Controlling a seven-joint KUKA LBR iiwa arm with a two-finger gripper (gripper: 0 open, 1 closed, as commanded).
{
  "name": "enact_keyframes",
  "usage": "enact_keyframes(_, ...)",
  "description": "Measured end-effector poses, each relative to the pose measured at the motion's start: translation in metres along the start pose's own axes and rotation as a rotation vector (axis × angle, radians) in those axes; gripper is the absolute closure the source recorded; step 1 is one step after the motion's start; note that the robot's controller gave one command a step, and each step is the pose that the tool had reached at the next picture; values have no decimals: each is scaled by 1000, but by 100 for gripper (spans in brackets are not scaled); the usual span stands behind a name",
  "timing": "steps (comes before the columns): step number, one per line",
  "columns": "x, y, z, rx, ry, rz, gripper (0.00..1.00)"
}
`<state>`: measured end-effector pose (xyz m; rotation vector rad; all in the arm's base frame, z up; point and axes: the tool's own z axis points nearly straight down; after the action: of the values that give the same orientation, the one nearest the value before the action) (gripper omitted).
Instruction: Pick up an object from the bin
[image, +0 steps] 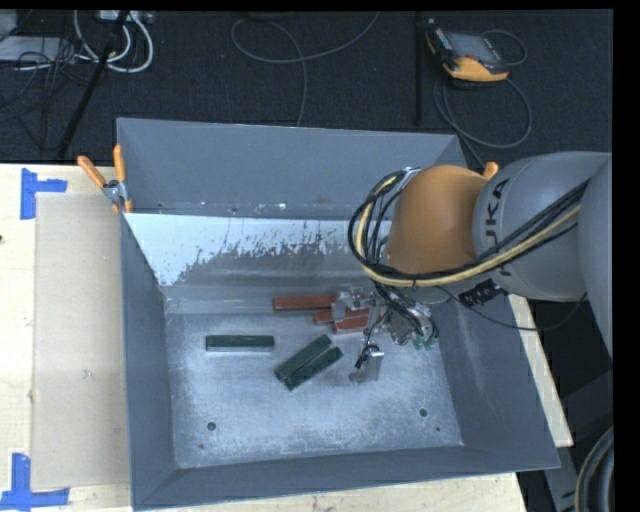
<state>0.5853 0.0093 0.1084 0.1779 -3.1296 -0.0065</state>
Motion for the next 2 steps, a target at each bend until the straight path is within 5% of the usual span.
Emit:
enact_keyframes(1,5,62,41,2,-2,-405,0)
enact_keyframes(2,4,61,39,5,-4,-403,100)
